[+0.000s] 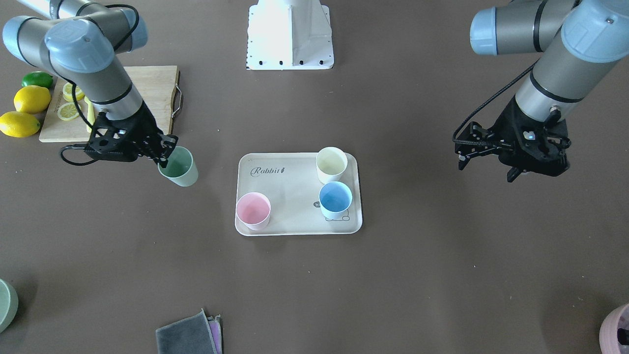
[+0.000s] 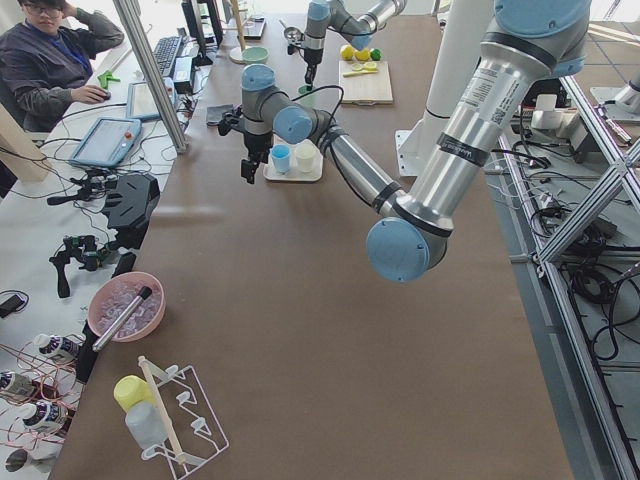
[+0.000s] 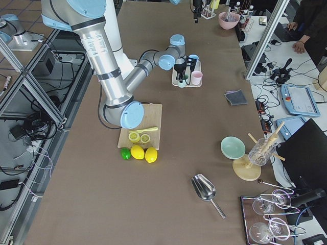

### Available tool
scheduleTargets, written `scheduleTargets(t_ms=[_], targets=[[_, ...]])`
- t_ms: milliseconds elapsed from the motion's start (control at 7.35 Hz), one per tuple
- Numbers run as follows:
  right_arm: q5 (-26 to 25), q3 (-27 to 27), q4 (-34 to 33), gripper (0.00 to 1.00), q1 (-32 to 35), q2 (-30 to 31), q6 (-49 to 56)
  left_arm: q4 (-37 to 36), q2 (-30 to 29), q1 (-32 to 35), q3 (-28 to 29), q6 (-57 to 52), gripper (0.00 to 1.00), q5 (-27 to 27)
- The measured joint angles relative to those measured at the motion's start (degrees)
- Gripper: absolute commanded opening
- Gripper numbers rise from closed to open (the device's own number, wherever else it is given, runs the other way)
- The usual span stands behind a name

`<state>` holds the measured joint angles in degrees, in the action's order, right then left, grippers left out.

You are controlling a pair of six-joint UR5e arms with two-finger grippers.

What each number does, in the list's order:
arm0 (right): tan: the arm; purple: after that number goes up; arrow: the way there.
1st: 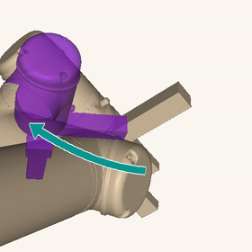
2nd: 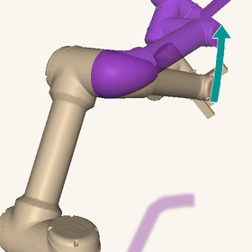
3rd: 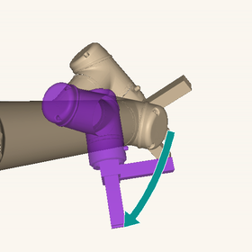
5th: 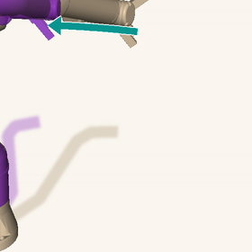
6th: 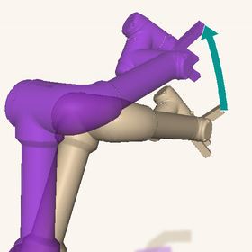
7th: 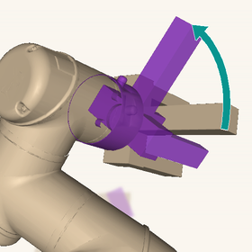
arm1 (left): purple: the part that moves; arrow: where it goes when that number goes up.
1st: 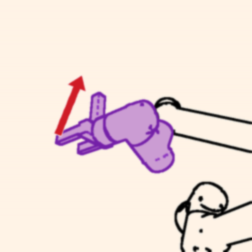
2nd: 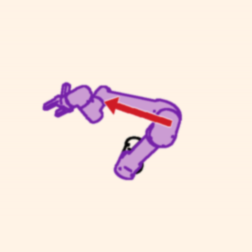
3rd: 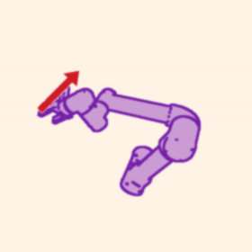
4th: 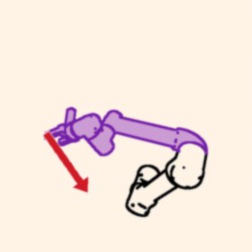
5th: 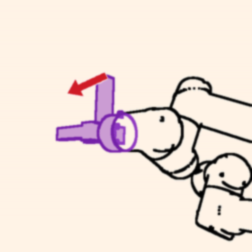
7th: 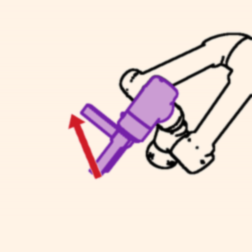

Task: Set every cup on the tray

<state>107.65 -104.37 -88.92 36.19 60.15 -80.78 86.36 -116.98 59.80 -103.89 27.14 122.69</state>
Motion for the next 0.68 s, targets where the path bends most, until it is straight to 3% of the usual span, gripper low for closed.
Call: scheduleTargets(t_ms=[272,408,681], targets=[[-2.9,7.5,-1.7,0.0,-2.6,-9.1,-4.9,0.0,0.0,-0.2,0.1,0.0,0.98,0.0],[-3.5,10.5,-1.7,0.95,-2.9,-11.8,-5.6,0.0,0.0,-0.3,0.1,0.0,0.98,0.0],[-3.7,12.0,-1.5,1.0,-2.9,-13.0,-5.6,0.0,0.1,-0.6,0.1,0.0,0.98,0.1]])
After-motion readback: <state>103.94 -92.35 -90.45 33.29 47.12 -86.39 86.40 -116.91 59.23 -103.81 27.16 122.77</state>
